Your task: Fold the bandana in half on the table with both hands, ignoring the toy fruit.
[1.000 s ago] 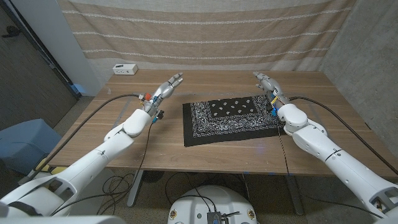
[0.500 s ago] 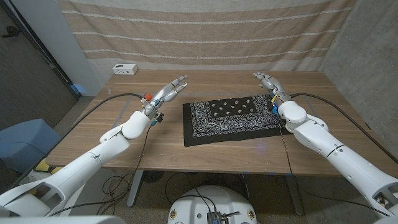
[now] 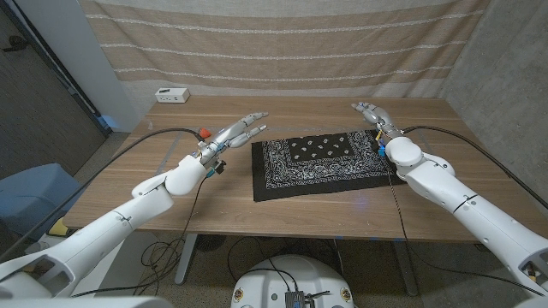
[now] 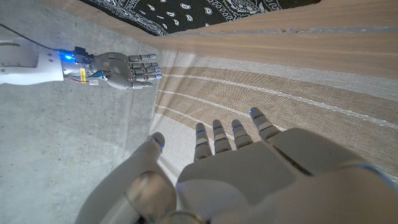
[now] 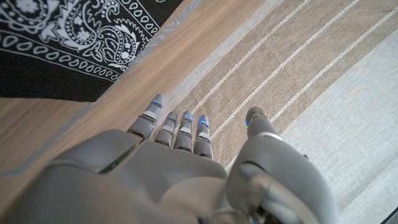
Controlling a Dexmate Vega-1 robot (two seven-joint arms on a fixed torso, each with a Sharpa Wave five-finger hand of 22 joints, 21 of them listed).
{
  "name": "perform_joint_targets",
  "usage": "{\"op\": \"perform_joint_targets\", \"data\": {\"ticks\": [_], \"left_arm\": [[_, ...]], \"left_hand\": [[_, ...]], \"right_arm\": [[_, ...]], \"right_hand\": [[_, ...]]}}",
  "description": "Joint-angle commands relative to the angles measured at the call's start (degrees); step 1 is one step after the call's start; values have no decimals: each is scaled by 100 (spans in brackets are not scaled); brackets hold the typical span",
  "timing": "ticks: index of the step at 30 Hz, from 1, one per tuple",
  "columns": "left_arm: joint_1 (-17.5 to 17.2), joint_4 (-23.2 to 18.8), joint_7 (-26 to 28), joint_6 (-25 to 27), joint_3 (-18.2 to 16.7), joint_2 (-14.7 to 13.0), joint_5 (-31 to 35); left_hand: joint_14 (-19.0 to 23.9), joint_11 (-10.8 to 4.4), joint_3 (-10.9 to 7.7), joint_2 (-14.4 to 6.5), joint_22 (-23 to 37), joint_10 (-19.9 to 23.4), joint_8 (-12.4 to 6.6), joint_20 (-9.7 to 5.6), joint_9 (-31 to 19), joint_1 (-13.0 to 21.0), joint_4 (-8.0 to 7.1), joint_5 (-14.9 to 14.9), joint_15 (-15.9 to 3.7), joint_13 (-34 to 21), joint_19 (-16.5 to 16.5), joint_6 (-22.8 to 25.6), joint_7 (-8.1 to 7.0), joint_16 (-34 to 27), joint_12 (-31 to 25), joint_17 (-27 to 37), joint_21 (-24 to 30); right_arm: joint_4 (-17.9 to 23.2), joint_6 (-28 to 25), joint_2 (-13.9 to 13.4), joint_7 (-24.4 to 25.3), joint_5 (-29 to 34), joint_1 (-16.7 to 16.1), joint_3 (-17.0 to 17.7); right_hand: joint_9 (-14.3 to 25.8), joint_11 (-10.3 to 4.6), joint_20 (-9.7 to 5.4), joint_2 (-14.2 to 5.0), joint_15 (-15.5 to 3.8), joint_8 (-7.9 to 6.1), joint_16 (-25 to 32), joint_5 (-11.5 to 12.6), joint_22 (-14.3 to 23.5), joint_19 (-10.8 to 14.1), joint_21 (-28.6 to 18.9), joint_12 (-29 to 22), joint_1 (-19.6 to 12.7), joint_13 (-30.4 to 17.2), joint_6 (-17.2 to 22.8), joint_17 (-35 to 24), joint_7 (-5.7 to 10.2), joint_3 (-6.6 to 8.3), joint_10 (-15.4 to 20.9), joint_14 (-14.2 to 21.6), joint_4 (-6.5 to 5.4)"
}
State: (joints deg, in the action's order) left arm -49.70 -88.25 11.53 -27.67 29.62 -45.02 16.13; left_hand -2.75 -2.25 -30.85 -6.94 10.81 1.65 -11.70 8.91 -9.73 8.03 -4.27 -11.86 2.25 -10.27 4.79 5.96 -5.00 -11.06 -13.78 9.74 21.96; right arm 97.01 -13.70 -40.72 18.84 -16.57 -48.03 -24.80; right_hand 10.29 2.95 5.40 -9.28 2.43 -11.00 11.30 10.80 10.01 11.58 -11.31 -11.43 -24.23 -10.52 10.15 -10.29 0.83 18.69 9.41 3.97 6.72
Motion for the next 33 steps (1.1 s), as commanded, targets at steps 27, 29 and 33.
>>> {"op": "perform_joint_targets", "data": {"ticks": [27,29,33], "left_arm": [[-512,-929,-233,329,124,-449,931],[-547,-970,-271,351,118,-473,917],[-636,-1065,-302,393,107,-533,945]], "left_hand": [[337,-90,-207,-206,24,486,-119,119,-47,157,21,39,-50,-25,-220,810,92,-16,-17,17,4],[405,-85,-270,-270,25,537,-95,147,-51,196,25,39,-72,-26,-254,818,45,-25,-18,15,9],[445,-99,-356,-315,25,658,-83,185,-53,259,47,46,-138,-26,-286,884,5,-14,-36,8,10]], "right_arm": [[-112,-2231,-48,378,964,712,-703],[-151,-2368,-35,361,1023,783,-775],[-278,-2664,64,441,1161,917,-909]], "right_hand": [[25,-216,-218,-149,-334,8,-68,-21,16,-84,12,89,-309,-34,24,-39,121,280,-200,-264,45],[27,-235,-224,-145,-346,29,-76,-26,17,-126,23,108,-329,-35,-32,-43,146,298,-285,-327,36],[29,-255,-215,-95,-343,43,-79,-41,18,-196,41,115,-334,-36,-82,-45,149,291,-359,-387,30]]}}
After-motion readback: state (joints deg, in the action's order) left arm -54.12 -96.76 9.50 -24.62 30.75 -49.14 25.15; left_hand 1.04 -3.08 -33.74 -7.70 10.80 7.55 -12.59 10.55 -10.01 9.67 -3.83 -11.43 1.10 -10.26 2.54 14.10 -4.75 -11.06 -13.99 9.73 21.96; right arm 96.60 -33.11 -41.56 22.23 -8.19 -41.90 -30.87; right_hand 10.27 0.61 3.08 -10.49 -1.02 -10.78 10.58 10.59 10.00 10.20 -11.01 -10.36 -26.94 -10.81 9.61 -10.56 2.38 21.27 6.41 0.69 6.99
